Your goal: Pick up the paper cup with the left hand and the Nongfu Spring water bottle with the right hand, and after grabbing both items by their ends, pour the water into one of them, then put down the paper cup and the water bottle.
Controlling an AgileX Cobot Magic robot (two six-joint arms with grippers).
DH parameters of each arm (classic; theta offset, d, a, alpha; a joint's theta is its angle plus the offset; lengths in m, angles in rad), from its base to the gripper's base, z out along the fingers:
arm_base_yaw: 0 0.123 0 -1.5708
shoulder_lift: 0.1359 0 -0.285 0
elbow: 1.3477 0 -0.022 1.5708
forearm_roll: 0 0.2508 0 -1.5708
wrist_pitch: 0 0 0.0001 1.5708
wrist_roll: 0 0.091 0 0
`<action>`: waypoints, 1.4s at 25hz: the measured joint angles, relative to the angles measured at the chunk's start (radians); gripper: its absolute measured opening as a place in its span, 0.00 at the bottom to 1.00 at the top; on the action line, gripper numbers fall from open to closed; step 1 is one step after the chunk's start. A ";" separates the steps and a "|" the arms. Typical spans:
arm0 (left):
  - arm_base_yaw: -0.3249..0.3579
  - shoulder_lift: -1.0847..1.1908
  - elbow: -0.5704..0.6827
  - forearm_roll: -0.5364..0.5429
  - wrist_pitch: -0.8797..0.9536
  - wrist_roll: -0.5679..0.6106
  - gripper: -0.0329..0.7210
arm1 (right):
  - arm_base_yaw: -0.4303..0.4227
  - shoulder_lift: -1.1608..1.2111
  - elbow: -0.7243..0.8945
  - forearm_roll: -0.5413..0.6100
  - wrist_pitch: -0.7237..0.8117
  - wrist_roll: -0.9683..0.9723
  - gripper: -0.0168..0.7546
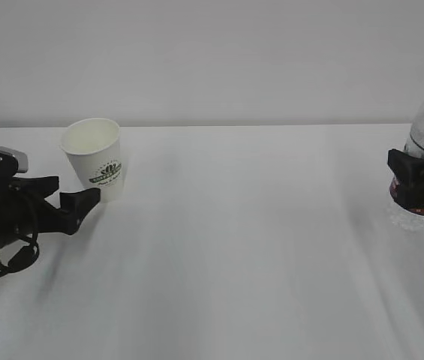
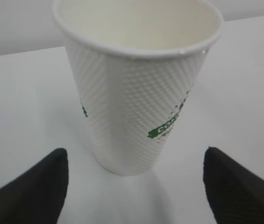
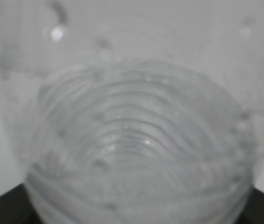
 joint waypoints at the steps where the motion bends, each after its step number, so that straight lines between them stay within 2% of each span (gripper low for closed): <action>1: 0.000 0.000 0.000 0.000 0.000 0.000 0.92 | 0.000 0.000 0.000 0.000 0.000 0.000 0.67; 8: 0.000 0.000 0.000 0.004 -0.053 -0.002 0.83 | 0.000 0.000 0.000 -0.004 0.002 0.000 0.67; 12: 0.000 0.000 0.000 0.023 -0.056 -0.002 0.82 | 0.000 0.000 0.000 -0.006 0.002 0.000 0.67; 22: 0.000 0.043 -0.004 0.027 -0.060 0.024 0.94 | 0.000 0.000 0.000 -0.010 0.000 0.000 0.67; 35: 0.000 0.109 -0.121 0.021 -0.060 0.028 0.95 | 0.000 0.000 0.000 -0.018 0.000 0.002 0.67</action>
